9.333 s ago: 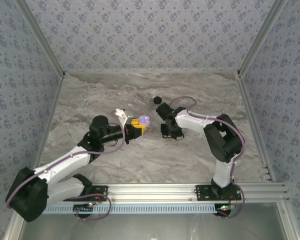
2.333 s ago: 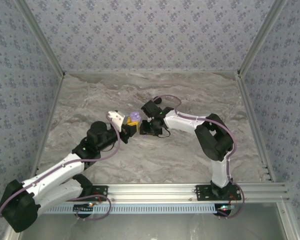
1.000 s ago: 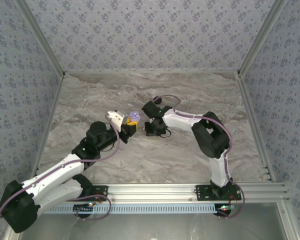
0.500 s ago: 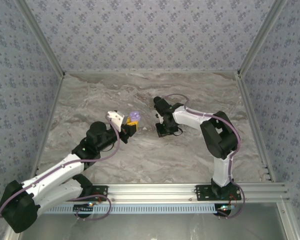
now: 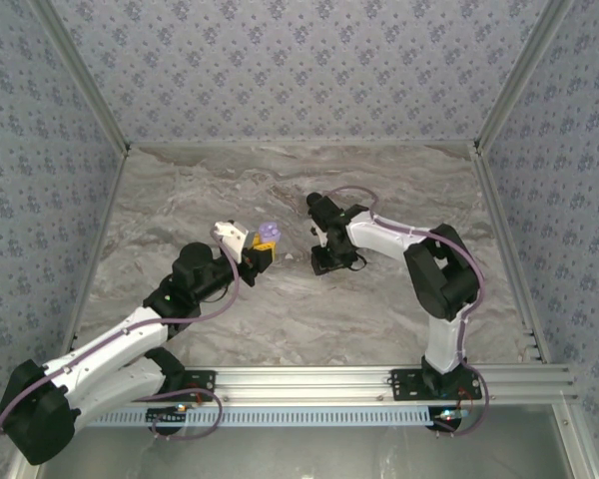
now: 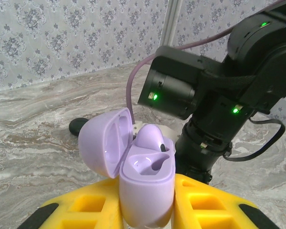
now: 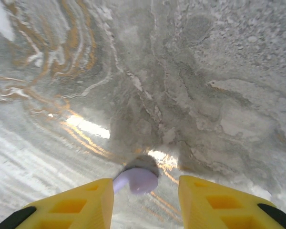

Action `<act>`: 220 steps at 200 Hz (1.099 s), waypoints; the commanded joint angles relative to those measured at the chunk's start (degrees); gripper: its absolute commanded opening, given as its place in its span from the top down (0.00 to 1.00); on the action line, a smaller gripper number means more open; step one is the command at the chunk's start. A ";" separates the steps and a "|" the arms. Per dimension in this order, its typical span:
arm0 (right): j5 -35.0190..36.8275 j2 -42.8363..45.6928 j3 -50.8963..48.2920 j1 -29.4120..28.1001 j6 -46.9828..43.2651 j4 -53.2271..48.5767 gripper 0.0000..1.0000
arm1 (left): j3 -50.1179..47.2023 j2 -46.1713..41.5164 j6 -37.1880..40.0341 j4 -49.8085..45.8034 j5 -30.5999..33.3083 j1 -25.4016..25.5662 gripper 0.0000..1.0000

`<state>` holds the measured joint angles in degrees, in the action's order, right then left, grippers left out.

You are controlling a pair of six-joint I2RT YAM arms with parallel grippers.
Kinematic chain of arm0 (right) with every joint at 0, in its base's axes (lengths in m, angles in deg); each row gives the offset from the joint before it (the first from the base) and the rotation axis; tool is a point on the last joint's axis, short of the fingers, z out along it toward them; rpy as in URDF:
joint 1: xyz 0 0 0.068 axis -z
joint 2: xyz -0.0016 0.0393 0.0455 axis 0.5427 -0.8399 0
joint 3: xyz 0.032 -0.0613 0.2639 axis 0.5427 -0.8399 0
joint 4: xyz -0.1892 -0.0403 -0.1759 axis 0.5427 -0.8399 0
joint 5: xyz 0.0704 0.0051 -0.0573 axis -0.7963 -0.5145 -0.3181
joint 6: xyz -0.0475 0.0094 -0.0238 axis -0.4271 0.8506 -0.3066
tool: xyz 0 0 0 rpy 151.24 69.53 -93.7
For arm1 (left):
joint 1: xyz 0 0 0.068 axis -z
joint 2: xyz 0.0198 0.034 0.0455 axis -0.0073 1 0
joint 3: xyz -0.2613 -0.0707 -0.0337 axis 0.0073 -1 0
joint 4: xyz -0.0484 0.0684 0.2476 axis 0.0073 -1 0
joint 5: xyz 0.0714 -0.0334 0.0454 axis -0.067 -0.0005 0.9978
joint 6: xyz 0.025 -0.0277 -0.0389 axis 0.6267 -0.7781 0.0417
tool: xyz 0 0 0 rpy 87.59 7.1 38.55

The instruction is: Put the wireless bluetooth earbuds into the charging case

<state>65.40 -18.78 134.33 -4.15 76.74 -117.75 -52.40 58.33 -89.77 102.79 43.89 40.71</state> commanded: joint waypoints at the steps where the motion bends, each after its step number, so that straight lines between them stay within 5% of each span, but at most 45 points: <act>1: -0.55 4.59 -1.54 -0.43 0.72 -0.71 0.58 | 0.14 -0.23 0.05 1.28 0.44 0.36 0.74; 83: -2.20 3.98 -7.45 -0.80 2.29 2.86 0.86 | 0.57 -0.11 0.03 1.04 0.21 0.32 0.74; 220: 2.50 -1.32 -3.15 -0.32 6.12 3.67 0.89 | 0.66 0.24 -0.04 0.99 0.09 0.31 0.74</act>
<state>65.02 -17.84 128.43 -4.61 81.50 -114.38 -52.40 58.49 -89.77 102.77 43.87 40.71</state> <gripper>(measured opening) 0.107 0.258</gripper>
